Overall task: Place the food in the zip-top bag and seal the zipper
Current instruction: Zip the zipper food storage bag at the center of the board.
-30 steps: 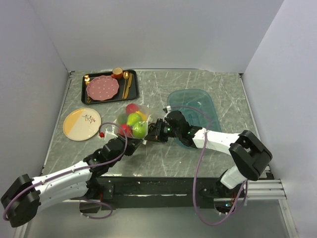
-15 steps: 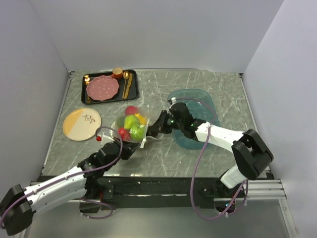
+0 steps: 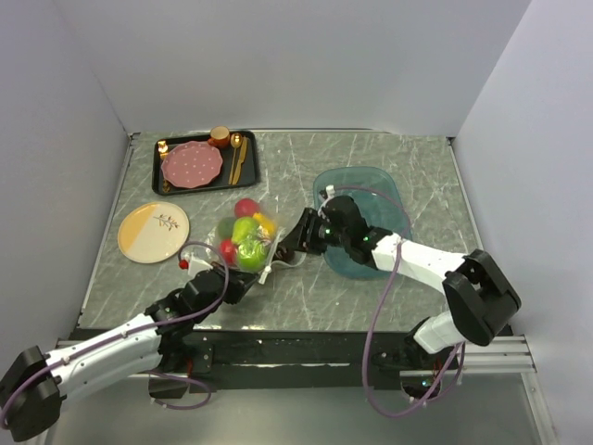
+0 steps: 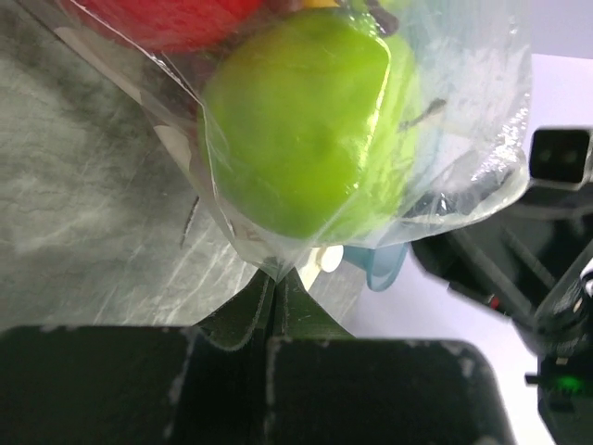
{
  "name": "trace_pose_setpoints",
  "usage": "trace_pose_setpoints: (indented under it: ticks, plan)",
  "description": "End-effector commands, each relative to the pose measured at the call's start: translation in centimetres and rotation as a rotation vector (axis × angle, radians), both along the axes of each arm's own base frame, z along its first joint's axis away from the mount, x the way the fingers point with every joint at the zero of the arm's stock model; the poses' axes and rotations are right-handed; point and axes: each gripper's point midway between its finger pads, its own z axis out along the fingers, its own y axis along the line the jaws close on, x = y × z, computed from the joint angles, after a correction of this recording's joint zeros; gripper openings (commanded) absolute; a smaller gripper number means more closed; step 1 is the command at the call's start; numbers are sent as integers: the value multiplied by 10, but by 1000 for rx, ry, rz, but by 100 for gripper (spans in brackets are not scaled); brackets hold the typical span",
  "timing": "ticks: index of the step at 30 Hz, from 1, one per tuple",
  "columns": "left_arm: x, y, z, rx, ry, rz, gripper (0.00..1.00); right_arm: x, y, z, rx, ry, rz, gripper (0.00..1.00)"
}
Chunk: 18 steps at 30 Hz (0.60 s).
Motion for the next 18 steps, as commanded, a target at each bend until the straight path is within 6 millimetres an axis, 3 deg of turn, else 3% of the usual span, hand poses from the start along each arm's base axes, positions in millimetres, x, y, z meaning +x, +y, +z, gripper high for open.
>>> trace_pose_setpoints:
  ticks: [1, 8, 18]
  plan:
    - [10, -11, 29, -25, -71, -17, 1, -30, 3, 6, 81, 20, 44, 53]
    - [13, -21, 39, -12, -97, -56, 1, -46, 21, 11, 135, 27, 65, 53]
    - [11, -30, 38, -15, -93, -101, 1, -36, 37, -6, 130, 48, 24, 47]
